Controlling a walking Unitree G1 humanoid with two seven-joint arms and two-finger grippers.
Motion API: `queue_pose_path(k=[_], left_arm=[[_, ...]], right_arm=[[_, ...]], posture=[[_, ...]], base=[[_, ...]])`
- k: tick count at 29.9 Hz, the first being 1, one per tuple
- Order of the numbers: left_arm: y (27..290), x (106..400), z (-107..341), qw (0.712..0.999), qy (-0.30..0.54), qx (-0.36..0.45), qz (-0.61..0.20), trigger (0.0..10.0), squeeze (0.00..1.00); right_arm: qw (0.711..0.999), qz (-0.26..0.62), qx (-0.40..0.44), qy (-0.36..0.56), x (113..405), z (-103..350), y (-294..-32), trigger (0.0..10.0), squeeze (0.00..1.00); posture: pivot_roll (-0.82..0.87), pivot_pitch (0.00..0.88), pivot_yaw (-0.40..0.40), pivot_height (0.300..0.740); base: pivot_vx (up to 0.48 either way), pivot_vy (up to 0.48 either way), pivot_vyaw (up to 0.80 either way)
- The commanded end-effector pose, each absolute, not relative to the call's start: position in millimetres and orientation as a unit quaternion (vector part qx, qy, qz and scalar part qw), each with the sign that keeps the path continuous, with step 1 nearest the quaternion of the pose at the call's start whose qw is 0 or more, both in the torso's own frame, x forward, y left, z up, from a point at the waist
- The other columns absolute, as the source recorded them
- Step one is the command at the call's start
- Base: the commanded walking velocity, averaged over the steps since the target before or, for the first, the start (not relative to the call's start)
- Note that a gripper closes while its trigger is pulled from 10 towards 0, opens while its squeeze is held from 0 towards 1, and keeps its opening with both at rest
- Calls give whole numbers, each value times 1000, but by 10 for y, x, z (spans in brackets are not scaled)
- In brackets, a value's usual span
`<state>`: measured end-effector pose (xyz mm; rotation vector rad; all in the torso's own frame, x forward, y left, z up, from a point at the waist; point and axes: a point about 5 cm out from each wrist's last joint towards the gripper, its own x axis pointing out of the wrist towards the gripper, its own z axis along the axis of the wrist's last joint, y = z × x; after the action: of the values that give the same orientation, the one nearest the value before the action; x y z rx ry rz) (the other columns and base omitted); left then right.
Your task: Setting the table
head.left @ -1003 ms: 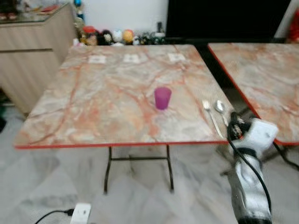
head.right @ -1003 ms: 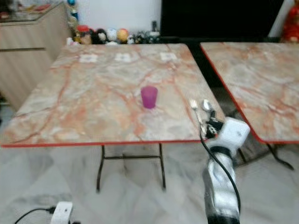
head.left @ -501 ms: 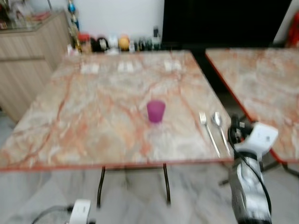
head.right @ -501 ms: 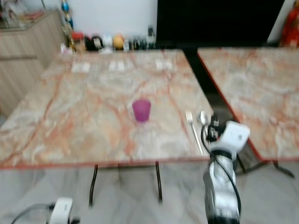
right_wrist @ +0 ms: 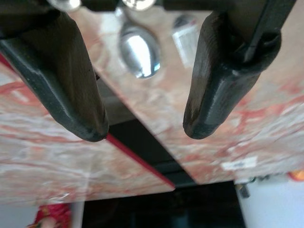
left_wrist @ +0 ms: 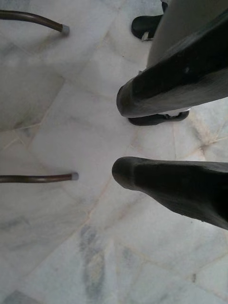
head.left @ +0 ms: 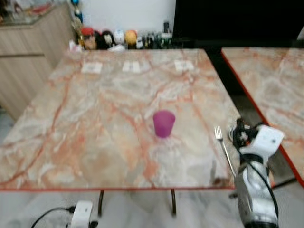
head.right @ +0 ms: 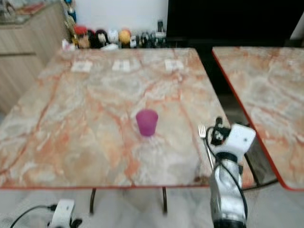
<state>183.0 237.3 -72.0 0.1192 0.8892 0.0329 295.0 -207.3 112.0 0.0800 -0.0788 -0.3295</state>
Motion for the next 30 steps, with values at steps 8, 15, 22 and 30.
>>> queue_pose_path(k=[8, 15, 22, 30], left_arm=[[2393, 1761, -751, 895, 442, 61, 17, 10000, 0], [2388, 1762, -753, 893, 445, 64, 12, 10000, 0], [2377, 1775, -750, 894, 444, 65, 12, 10000, 0], [2383, 1797, -738, 896, 440, 63, 18, 10000, 0]], right_arm=[[981, -189, 19, 35, 2945, 986, -2311, 10000, 1000], [982, -144, 25, 122, 2946, 809, -2374, 10000, 0], [980, -144, 33, 130, 3012, 816, -2435, 10000, 0], [983, -137, 43, 113, 3093, 928, -2485, 10000, 0]], posture=[[97, 0, -27, 740], [92, 0, -23, 740], [98, 0, -24, 740], [108, 0, -27, 740]], base=[[0, 0, 0], [0, 0, 0], [0, 0, 0], [0, 0, 0]])
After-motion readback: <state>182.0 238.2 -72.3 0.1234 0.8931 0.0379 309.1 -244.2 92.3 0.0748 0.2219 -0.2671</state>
